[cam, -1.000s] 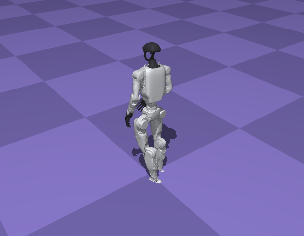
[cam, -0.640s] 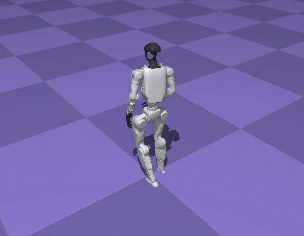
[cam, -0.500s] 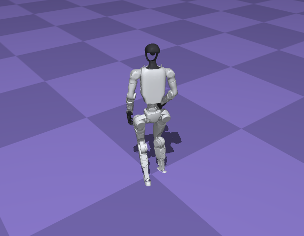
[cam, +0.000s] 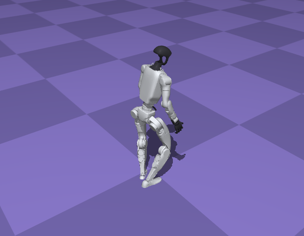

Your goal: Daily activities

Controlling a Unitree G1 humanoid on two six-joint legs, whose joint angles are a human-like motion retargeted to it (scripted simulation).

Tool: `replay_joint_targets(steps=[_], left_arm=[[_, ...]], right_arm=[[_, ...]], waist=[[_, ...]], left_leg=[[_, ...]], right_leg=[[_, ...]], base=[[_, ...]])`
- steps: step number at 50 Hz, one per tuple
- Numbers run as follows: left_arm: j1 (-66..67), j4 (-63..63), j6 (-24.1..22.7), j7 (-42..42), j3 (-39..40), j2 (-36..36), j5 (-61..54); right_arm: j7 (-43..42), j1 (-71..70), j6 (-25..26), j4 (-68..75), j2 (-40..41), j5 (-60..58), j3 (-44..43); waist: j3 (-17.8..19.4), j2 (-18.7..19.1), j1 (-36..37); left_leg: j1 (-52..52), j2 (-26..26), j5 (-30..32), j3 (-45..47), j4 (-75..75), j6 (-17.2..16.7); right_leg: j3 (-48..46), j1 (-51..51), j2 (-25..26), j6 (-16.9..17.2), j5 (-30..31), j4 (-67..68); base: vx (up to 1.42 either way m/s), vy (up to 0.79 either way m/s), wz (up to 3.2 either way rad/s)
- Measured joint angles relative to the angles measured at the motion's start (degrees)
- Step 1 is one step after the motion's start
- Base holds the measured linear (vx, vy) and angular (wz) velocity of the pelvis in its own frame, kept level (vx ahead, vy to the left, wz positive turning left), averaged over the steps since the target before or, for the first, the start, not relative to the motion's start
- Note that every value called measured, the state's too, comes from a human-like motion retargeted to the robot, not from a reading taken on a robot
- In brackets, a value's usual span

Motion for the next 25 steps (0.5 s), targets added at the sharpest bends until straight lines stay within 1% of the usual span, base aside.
replay_joint_targets(steps=[2,5,9,12,15,18,21,25], left_arm=[[-0.1,-0.4,0.0,-0.4,0.5,0.2,-0.5],[-0.1,-0.9,-0.1,-1.3,1.3,0.6,-1.3],[-0.6,-1.7,-0.3,-2.9,1.9,1.2,-2.3],[-1.2,-2.6,-0.4,-4.3,1.6,1.7,-2.5],[-1.8,-3.8,-0.4,-5.7,0.8,2.4,-2.5],[-2.4,-5.1,-0.3,-7.0,-0.4,3.0,-2.2],[-2.5,-6.1,-0.3,-7.9,-1.6,3.2,-1.9],[-3.3,-7.4,-0.4,-8.6,-2.9,3.5,-1.7]], right_arm=[[0.5,-0.4,0.1,1.2,0.4,-0.4,-0.8],[1.5,-1.4,0.3,2.8,1.1,-1.3,-1.1],[3.3,-3.5,0.7,3.8,1.7,-3.3,-0.3],[4.7,-5.2,0.8,3.8,2.0,-4.7,1.0],[6.0,-6.5,1.1,3.3,2.2,-5.7,2.3],[7.3,-7.2,1.4,2.6,2.4,-6.2,3.3],[8.2,-7.0,1.8,1.9,2.5,-6.1,4.1],[8.9,-6.8,2.2,1.3,2.4,-5.2,3.9]], waist=[[0.0,-1.1,1.3],[0.1,-2.4,3.3],[1.1,-3.4,5.9],[2.2,-3.9,7.6],[3.5,-3.8,9.4],[4.7,-2.3,11.4],[5.4,-0.9,13.0],[5.4,1.2,14.2]], left_leg=[[1.4,-1.2,1.6,2.7,-2.7,0.5],[2.4,-1.6,3.4,6.1,-4.6,1.0],[1.4,0.3,4.0,8.3,-2.2,1.8],[-0.9,2.8,4.0,7.4,2.7,2.2],[-5.0,5.6,3.2,2.0,9.4,1.5],[-10.8,7.0,0.3,-8.6,17.1,-0.5],[-14.6,6.6,-2.9,-17.5,23.5,-1.8],[-17.1,6.5,-6.1,-23.9,28.8,-2.3]], right_leg=[[-0.4,2.1,-1.2,0.8,-0.3,-1.7],[-0.4,4.4,-1.4,1.5,-0.7,-6.3],[0.6,5.3,0.0,1.5,-1.0,-11.7],[1.8,5.3,1.5,1.4,-0.1,-13.8],[2.9,5.0,3.7,1.1,1.2,-14.7],[4.0,4.6,7.5,0.4,2.6,-14.9],[4.9,3.7,10.7,-0.2,3.3,-13.7],[4.9,2.5,13.9,-0.9,4.0,-13.5]], base=[[-0.15,-0.11,-1.78],[-0.17,-0.13,-1.56],[-0.17,-0.13,-1.17],[-0.16,-0.13,-0.86],[-0.15,-0.13,-0.84],[-0.15,-0.12,-0.9],[-0.12,-0.09,-0.7],[-0.04,-0.03,-0.21]])
